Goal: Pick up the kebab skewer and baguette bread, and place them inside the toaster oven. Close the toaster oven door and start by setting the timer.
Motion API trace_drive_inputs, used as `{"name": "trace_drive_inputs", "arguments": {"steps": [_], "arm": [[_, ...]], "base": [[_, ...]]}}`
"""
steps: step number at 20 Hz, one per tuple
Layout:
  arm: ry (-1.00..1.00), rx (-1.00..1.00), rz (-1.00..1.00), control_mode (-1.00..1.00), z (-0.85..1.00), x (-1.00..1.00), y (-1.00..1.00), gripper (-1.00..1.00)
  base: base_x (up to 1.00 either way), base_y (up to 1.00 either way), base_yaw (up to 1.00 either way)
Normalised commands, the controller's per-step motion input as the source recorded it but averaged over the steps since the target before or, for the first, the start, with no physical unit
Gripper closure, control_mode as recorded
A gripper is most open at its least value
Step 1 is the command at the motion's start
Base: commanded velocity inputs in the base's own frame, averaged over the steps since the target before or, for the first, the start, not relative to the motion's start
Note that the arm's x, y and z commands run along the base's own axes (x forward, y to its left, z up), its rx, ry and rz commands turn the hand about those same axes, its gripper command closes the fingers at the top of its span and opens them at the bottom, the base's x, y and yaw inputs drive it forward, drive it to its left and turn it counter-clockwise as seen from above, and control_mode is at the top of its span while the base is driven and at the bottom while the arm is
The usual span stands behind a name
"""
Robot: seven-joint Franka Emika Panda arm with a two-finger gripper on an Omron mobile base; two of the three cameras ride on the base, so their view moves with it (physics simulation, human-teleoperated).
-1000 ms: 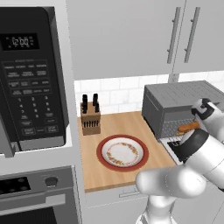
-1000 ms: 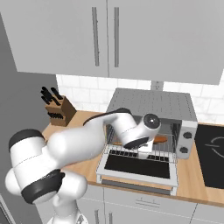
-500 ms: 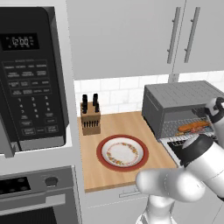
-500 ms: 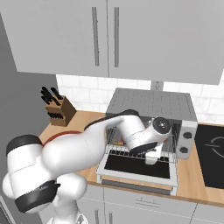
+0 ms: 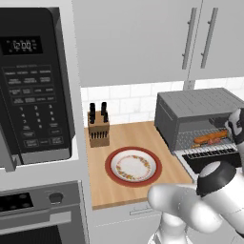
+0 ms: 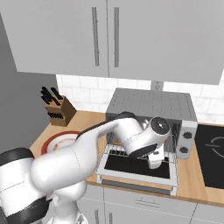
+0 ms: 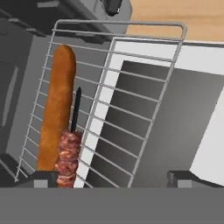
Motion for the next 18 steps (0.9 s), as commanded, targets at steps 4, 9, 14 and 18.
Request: {"name": "trace_drive_inputs", "arguments": {"steps": [4, 9, 14, 18], "arm": [[-0.02, -0.23, 0.36, -1.0, -0.33, -0.3, 0.5, -1.0], [0.0, -0.11, 0.26, -1.0, -0.28, -0.26, 0.18, -1.0], [0.0, -0.01, 0.23, -1.0, 0.0, -0.02, 0.0, -1.0], [0.0, 0.0, 0.17, -1.0, 0.01, 0.0, -0.2, -1.0]], "base": [[0.0, 0.0, 0.0], [0.0, 0.0, 0.0], [0.0, 0.0, 0.0], [0.0, 0.0, 0.0]]}}
